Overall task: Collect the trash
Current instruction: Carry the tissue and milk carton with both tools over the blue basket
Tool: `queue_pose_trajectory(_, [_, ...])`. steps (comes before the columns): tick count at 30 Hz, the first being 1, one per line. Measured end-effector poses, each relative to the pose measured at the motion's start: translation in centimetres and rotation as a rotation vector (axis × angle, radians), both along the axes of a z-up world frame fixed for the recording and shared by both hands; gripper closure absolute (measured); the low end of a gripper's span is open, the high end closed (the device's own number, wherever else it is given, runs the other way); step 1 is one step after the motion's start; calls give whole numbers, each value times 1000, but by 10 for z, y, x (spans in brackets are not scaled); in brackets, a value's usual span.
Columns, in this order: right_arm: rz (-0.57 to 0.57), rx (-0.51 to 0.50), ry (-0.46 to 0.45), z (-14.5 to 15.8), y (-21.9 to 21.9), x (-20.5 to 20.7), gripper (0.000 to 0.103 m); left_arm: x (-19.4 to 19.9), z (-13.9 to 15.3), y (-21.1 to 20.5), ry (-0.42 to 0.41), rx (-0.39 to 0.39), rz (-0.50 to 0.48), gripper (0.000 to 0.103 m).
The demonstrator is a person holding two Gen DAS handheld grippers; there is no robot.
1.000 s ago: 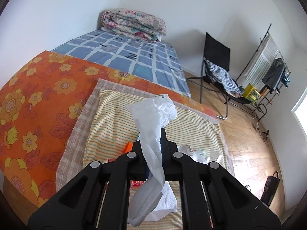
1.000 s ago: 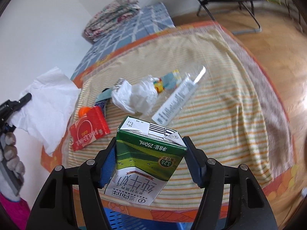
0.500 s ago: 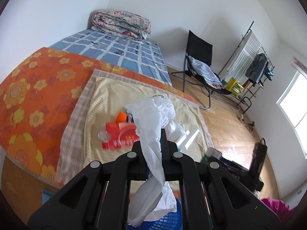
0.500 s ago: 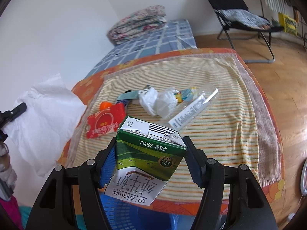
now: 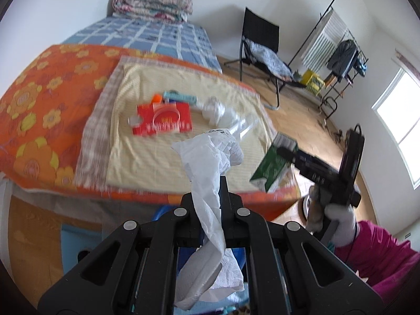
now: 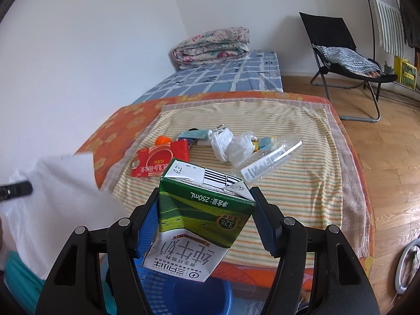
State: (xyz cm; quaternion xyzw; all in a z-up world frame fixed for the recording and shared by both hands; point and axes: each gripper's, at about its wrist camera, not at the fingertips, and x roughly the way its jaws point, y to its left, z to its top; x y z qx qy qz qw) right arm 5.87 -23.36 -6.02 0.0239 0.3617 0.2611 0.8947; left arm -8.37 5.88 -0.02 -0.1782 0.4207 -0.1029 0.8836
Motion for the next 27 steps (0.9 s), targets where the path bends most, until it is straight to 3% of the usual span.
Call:
queue_pose_trajectory(10, [95, -91, 34, -32, 18, -28, 38, -6, -67, -19, 153, -11, -28, 98])
queue_pose_trajectory(16, [140, -137, 61, -52, 28, -40, 38, 9, -111, -32, 248, 29, -50, 98])
queue_pose_trajectory(27, [223, -238, 136, -92, 50, -59, 38, 32, -166, -51, 363, 112, -93, 98])
